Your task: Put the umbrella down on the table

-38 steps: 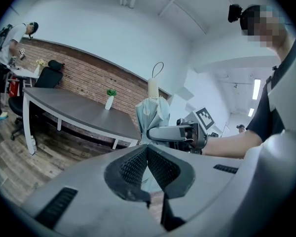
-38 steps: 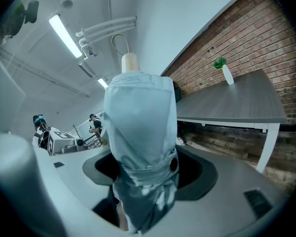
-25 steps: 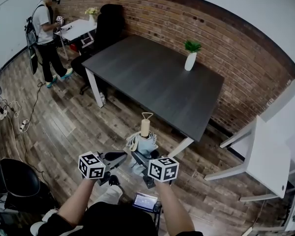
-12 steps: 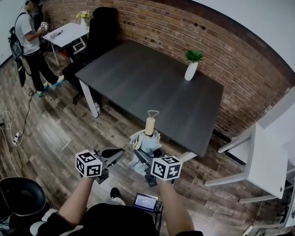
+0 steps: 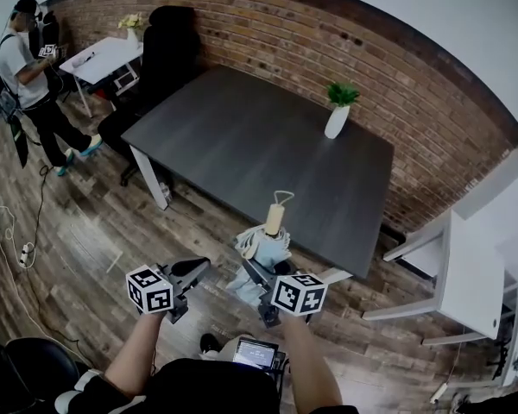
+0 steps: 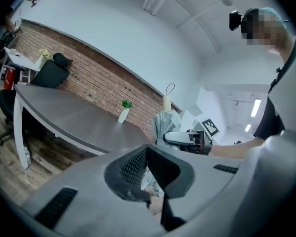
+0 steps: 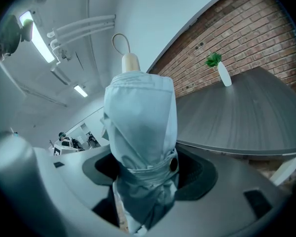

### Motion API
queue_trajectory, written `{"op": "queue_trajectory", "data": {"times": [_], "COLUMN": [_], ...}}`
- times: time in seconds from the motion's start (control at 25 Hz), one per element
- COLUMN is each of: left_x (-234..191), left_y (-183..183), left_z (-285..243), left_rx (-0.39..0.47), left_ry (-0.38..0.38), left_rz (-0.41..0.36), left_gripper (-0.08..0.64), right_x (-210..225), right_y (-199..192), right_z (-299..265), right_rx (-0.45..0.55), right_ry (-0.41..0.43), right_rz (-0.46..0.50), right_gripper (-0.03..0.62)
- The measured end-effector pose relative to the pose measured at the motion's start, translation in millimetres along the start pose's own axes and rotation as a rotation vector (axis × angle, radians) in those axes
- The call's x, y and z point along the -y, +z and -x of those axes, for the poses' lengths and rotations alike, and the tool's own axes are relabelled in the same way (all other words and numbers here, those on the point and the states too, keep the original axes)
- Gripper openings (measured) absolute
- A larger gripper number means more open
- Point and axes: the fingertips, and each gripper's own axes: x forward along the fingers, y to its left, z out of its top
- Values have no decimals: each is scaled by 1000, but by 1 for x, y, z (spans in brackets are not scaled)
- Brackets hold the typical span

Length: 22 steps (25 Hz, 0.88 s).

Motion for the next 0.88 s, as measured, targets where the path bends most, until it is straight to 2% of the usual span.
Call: {"op": "queue_trajectory", "data": {"times": [0.2, 0.36, 0.6, 0.88], "left_x": [-22, -43, -85, -118], "left_y": [0, 7, 39, 64], "left_z": [-14, -34, -73, -132], "left_rx": [-5, -30, -75, -128], "left_ry": [5, 2, 3, -22], "left_rz": [34, 14, -14, -28], "left_gripper": [3, 3, 3, 3], "right_x": [23, 42, 73, 115], "right_y": [8, 22, 65, 109], "right_z": [-18, -47, -98, -132], "right_rx": [-14, -12, 7, 3], "right_ry": [-13, 3, 30, 20], "right_rz": [-19, -32, -49, -50], "right_gripper": [319, 319, 319, 319]}}
